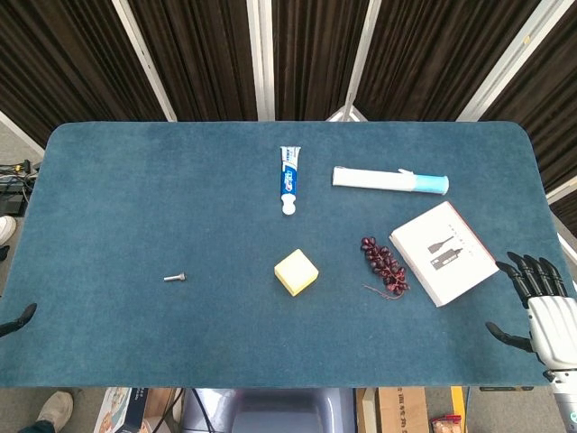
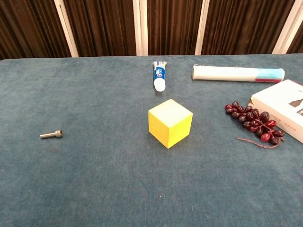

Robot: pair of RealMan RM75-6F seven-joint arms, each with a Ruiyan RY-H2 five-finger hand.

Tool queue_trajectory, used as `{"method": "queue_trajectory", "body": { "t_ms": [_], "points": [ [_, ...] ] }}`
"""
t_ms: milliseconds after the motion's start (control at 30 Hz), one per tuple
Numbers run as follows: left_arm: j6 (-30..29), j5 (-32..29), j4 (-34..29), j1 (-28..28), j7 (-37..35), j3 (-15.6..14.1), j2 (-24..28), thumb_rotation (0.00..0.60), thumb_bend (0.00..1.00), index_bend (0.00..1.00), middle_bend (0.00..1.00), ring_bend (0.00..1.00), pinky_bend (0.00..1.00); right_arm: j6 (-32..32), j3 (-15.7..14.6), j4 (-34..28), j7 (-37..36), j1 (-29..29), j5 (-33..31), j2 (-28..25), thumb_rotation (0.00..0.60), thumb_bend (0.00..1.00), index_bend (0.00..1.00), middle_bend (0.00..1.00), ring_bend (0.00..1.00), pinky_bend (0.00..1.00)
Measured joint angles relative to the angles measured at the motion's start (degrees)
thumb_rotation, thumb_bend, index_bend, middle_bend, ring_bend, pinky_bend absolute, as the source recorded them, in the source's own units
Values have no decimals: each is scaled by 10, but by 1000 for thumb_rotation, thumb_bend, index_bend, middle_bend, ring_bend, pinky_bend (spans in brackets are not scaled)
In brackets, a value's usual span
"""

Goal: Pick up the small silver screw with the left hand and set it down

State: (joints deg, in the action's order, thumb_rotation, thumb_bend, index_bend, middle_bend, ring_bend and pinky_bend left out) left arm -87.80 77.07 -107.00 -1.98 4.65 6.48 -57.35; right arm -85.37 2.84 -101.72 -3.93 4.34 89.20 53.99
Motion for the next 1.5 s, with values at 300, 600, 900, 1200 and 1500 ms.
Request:
{"method": "queue_trajectory", "body": {
  "t_ms": [300, 600, 900, 1200, 1500],
  "points": [
    [121, -64, 26, -68, -6, 30, -2, 600, 336, 176, 72, 0, 0, 10, 0, -4, 16, 3, -7, 4, 600, 151, 186, 108, 62, 0],
    [300, -213, 42, -173, 46, 48, -6, 600, 335, 240, 79, 0, 0, 18, -1, -10, 34, 5, -13, 8, 600, 152, 186, 108, 62, 0],
    [288, -272, 61, -225, 143, 40, -94, 600, 349, 268, 87, 0, 0, 18, -1, -10, 31, 5, -15, 7, 600, 153, 186, 109, 62, 0],
    [267, -300, 78, -262, 229, 21, -163, 600, 383, 304, 100, 0, 0, 15, 0, -8, 24, 4, -16, 5, 600, 152, 186, 108, 62, 0],
    [224, -327, 98, -286, 292, 16, -242, 600, 419, 331, 106, 0, 0, 20, 1, -5, 21, 5, -20, 5, 600, 152, 186, 108, 62, 0]
  ]
}}
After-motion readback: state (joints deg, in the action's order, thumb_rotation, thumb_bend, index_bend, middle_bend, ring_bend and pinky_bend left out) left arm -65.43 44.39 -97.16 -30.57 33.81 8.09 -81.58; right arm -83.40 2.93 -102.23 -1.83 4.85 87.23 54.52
